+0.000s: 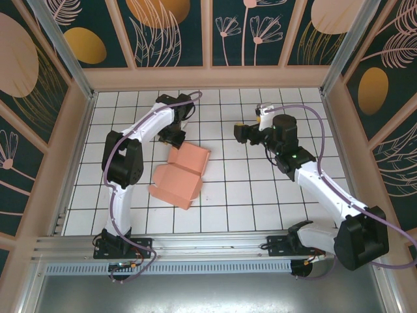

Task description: Fold the paper box

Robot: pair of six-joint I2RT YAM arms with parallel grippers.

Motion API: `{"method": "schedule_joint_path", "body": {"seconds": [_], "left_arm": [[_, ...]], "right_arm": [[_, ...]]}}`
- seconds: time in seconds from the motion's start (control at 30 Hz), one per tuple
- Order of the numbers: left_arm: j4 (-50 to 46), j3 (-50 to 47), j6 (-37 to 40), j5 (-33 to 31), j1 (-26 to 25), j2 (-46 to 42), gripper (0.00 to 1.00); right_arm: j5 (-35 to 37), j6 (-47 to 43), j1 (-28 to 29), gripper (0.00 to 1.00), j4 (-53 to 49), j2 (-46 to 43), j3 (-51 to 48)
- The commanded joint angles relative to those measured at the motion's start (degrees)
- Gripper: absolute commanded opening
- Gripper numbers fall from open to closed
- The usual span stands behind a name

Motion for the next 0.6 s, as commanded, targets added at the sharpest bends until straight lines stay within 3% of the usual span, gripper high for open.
{"method": "schedule_joint_path", "body": {"seconds": [0.0,0.4,0.57], "left_arm": [[1.93,-0.15,-1.13,-0.82,0.12,0.38,0.35],[-0.20,6.32,-1.76,-0.33,-1.76,7.95,0.31],[-1.68,8.60,-2.17,-0.69,-2.96,6.82,0.35]], "right_arm": [[-2.71,-0.15,-0.12,0.91,1.63,1.25,0.58],[-4.03,-1.18,0.22,0.91,-1.05,4.34,1.97],[-4.12,-2.11,0.85,0.91,-1.90,6.12,3.10]]}}
